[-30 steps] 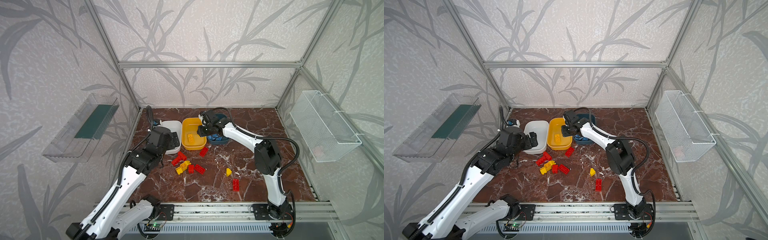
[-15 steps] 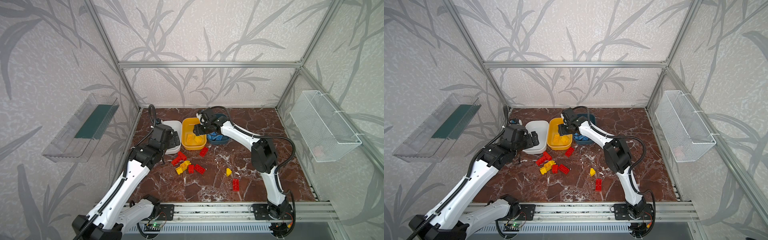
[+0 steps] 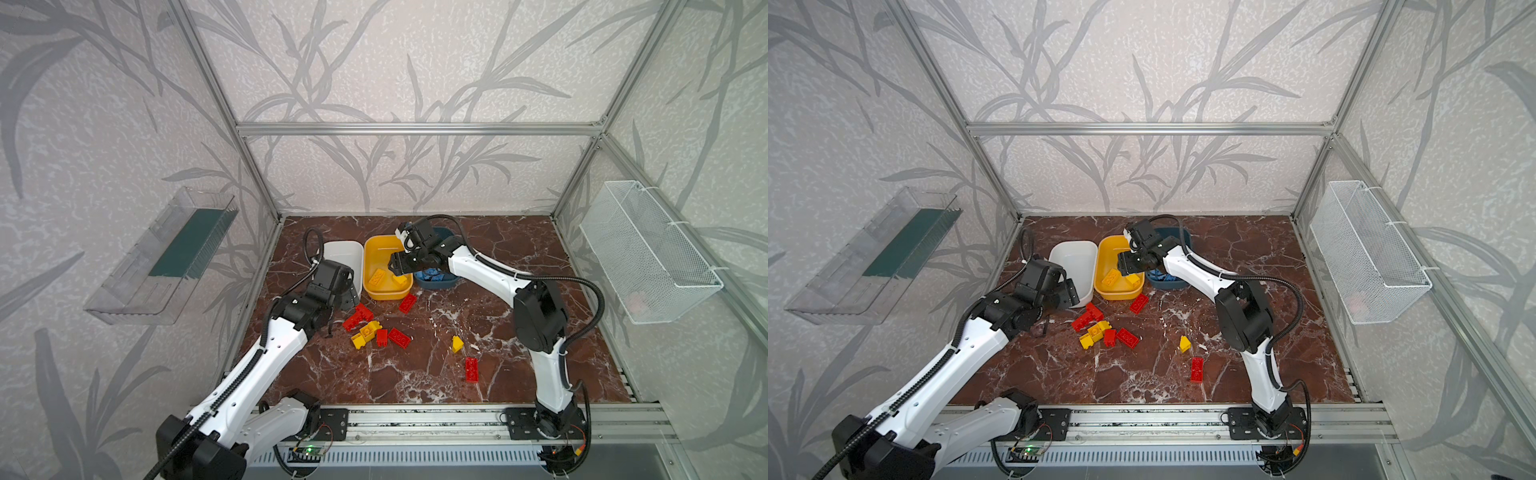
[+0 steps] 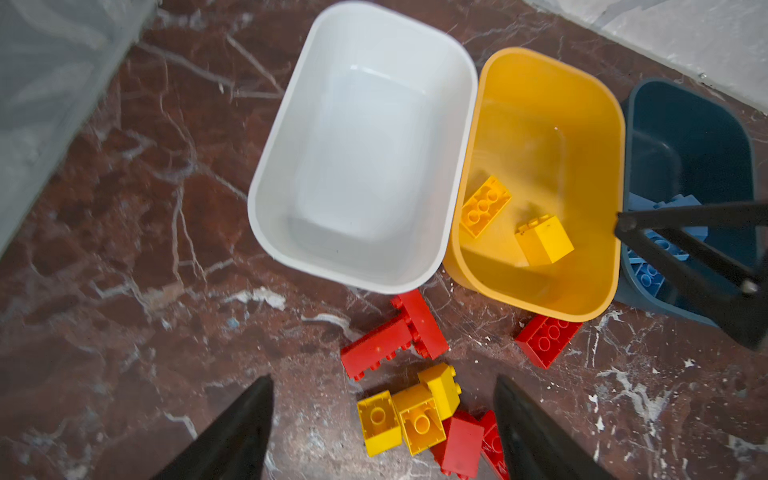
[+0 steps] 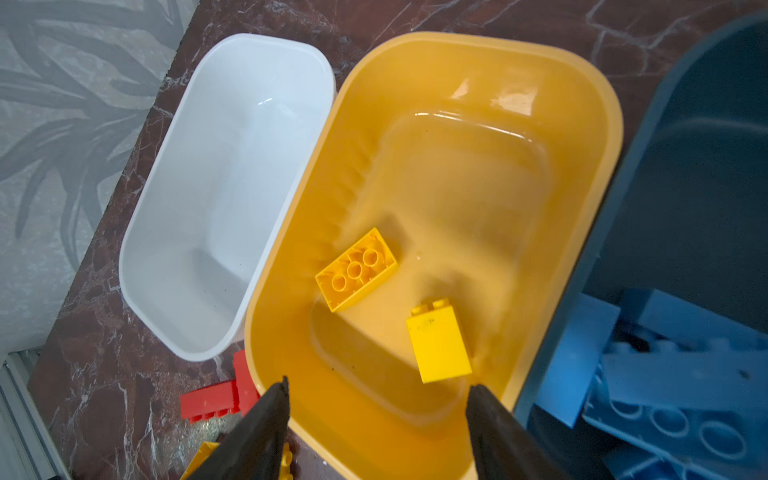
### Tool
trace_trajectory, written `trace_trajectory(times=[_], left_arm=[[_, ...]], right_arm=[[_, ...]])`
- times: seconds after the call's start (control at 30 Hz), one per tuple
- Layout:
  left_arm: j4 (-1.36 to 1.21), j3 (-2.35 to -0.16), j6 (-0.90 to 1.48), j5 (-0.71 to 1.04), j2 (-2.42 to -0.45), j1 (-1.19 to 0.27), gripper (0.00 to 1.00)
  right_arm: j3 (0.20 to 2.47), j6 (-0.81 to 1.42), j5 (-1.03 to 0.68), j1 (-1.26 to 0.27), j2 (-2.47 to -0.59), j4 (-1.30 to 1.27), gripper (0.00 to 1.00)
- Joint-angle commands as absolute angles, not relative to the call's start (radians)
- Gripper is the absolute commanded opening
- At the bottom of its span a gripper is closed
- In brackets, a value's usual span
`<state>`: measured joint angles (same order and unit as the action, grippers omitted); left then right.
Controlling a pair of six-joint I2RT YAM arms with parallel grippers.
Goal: Sort the legos into containers by color
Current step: 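Carry the yellow brick into the yellow bin with the right gripper and release, then lower left gripper onto a yellow brick by the red bricks while right gripper withdraws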
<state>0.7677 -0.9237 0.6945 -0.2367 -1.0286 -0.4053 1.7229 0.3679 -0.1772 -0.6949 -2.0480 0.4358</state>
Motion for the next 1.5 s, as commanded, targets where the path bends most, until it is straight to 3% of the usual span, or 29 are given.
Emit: trace_trajectory(times=[0.0,0.13,0.23,0.3,0.63,1.1,1.47], left_arm=[[0.793,-0.869,0.756,-0.216,-0.970,-0.406,0.69],[0.802,-0.804,0.785,-0.203,-0.937,-0.408,0.58],[0.769,-0.748,0.791,-0.153,-0.936,-0.410,0.41],[0.748,-0.723,0.802,-0.132,-0.952,-0.418,0.39],[0.638,-0.702,0.852,-0.081,-1.125,-0.499,0.40],[0.560,-0.622,0.888,-0.076,-1.216,-0.503,0.38],[0.540,-0.626,0.888,-0.073,-1.244,-0.508,0.59]], right_arm=[[1.617,0.366,-0.173,-0.700,-1.914,0.350,0.69],[1.462,0.377,-0.155,-0.701,-1.807,0.281,0.69],[1.371,0.380,-0.142,-0.700,-1.739,0.246,0.69],[1.322,0.385,-0.136,-0.700,-1.712,0.226,0.69],[1.155,0.386,-0.083,-0.698,-1.550,0.217,0.69],[1.095,0.383,-0.060,-0.693,-1.524,0.211,0.70],[1.095,0.382,-0.058,-0.691,-1.528,0.217,0.70]])
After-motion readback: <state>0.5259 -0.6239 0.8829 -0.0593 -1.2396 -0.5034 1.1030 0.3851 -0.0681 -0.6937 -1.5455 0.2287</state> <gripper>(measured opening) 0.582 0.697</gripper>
